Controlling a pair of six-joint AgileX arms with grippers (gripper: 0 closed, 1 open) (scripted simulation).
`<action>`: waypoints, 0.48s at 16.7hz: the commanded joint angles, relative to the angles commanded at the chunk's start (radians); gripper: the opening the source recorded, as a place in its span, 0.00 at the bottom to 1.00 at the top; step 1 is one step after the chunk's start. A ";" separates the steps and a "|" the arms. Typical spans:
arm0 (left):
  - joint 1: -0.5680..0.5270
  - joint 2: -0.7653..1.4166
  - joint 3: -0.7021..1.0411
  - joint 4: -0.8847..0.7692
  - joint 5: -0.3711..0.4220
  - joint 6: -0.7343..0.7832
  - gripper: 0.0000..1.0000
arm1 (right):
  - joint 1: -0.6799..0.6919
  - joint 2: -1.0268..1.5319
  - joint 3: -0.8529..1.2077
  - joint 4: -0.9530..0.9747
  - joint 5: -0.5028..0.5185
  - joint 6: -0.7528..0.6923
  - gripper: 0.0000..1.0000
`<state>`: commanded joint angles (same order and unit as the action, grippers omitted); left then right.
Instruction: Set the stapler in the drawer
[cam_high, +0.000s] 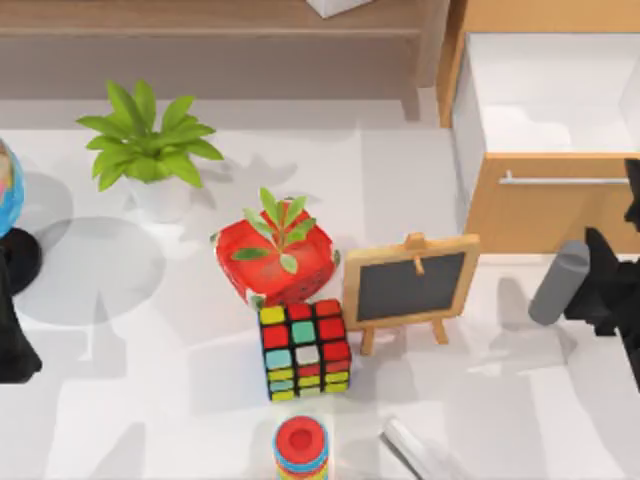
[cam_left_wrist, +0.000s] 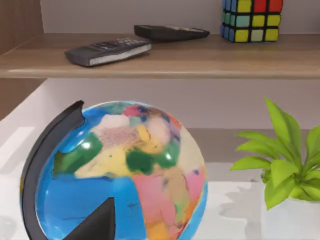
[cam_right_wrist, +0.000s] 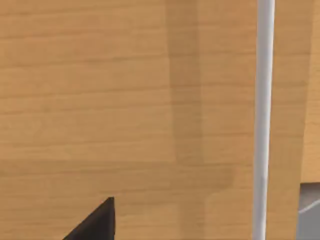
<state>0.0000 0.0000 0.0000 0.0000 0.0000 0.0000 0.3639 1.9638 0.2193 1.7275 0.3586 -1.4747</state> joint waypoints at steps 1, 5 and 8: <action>0.000 0.000 0.000 0.000 0.000 0.000 1.00 | 0.012 -0.041 0.010 -0.020 -0.013 0.038 1.00; 0.000 0.000 0.000 0.000 0.000 0.000 1.00 | 0.089 -0.240 0.112 -0.154 -0.090 0.260 1.00; 0.000 0.000 0.000 0.000 0.000 0.000 1.00 | 0.168 -0.357 0.242 -0.317 -0.161 0.464 1.00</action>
<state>0.0000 0.0000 0.0000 0.0000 0.0000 0.0000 0.5321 1.6063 0.4610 1.4104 0.1975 -1.0109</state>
